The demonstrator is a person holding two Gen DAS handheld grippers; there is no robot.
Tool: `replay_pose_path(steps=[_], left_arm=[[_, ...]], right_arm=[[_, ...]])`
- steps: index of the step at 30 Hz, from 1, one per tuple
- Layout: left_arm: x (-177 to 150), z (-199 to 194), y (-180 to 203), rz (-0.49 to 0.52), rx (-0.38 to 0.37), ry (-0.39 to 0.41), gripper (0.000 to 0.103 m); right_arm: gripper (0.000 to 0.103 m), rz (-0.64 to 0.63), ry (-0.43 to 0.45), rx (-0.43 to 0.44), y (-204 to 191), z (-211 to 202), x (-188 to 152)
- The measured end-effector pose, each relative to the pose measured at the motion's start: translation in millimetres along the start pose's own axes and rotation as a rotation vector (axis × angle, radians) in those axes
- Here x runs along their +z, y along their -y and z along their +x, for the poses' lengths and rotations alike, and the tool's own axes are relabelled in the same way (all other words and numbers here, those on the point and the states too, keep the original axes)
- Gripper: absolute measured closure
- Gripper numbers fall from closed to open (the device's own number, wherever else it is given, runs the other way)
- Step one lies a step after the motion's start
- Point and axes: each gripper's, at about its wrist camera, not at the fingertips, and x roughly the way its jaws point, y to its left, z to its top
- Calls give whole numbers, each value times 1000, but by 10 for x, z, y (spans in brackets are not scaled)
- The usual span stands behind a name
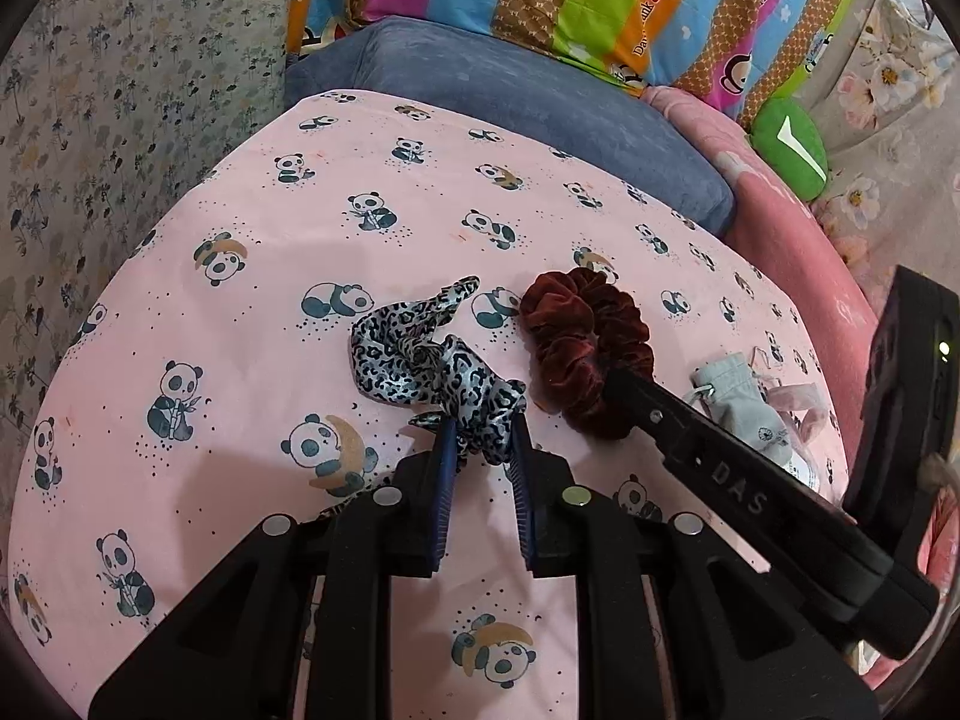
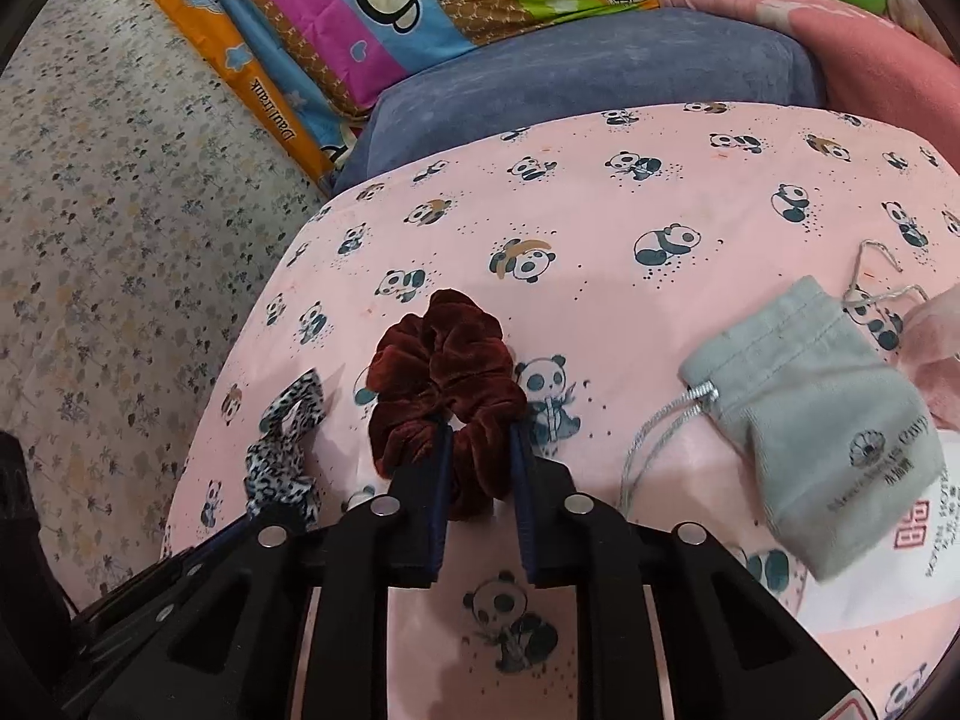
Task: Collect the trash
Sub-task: 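Carry the scarf and red scrunchie with both tools over the trash bin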
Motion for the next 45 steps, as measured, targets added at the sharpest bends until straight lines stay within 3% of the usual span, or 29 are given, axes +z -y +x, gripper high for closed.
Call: replay_pose_path(steps=[9, 17, 31, 45], left_arm=[[-175, -253, 408, 51, -29, 9, 86], [-505, -541, 1110, 146, -93, 7, 86], [-1122, -925, 2625, 361, -224, 4, 86], [-1793, -997, 3888, 577, -324, -46, 86]], right_arm=[[87, -7, 95, -8, 104, -767, -252], [87, 34, 209, -41, 443, -1652, -476], [87, 185, 390, -157, 1535, -3109, -893], [87, 351, 493, -276, 2567, -4050, -1393]])
